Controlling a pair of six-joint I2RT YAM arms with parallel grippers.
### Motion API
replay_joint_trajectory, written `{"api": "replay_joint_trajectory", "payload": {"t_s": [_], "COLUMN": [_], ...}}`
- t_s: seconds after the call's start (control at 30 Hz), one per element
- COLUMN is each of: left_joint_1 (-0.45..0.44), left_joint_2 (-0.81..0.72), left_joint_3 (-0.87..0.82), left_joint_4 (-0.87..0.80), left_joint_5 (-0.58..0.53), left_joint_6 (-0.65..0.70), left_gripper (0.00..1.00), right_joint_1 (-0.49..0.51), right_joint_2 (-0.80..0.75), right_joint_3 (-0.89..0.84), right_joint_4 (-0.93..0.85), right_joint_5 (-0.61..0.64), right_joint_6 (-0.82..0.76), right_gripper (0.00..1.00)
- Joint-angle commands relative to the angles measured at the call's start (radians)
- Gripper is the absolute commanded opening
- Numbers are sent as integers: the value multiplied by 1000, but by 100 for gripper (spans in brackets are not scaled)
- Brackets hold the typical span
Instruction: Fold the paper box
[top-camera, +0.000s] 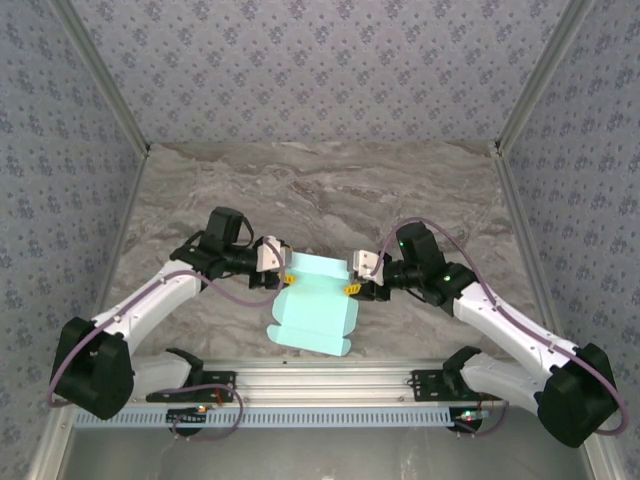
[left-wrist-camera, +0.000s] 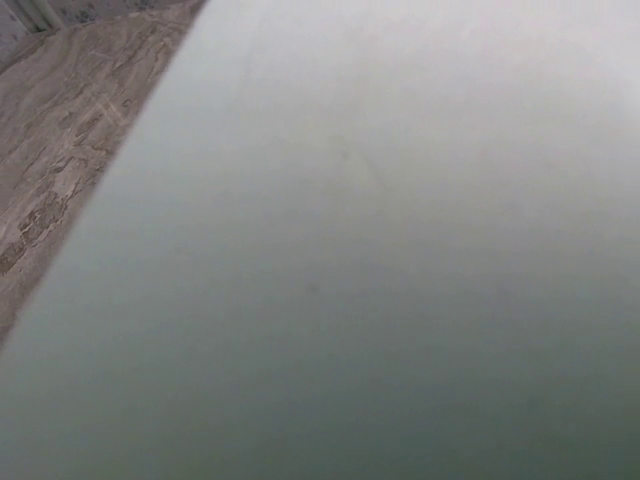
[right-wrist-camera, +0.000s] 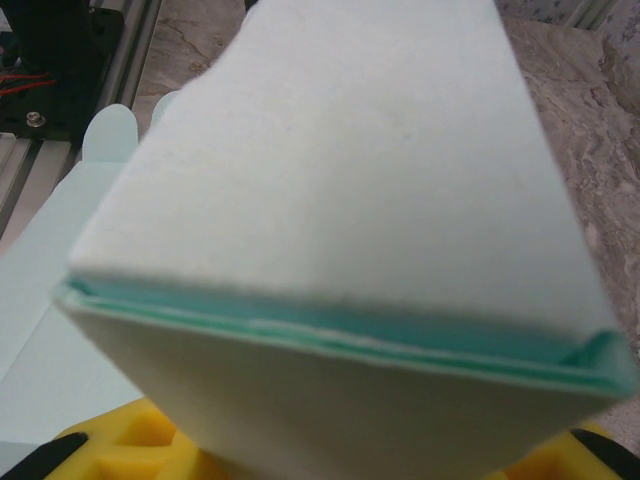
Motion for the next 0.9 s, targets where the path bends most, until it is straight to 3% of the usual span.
{"api": "replay_joint_trajectory", "payload": {"t_s": [0.0,0.23,0.37,0.6,0.67,0.77,0.87], "left_joint_1": [-5,-5,-5,-5,-5,-1,11], "left_joint_2": [-28,-23,-8,0,-11,-21,-38], "left_joint_3": [-5,-10,-6,-1,7,22,31], "left_joint_4": [78,140,138,155,119,42,-20], "left_joint_5": [37,41,36,15,19,11,1], "left_joint_6": [-23,-69,-72,-95,-77,-32,0], "left_gripper": [39,28,28,28,34,56,63], "right_joint_1": [35,55,63,82,67,43,14], "right_joint_2": [13,53,66,85,84,65,45], "right_joint_3": [20,-1,-27,-32,-27,-26,-35], "right_joint_4": [10,87,186,217,187,155,146], "right_joint_5": [-25,31,114,101,103,114,105], "right_joint_6": [2,53,121,121,104,96,95], "right_gripper": [11,9,8,8,8,7,7]}}
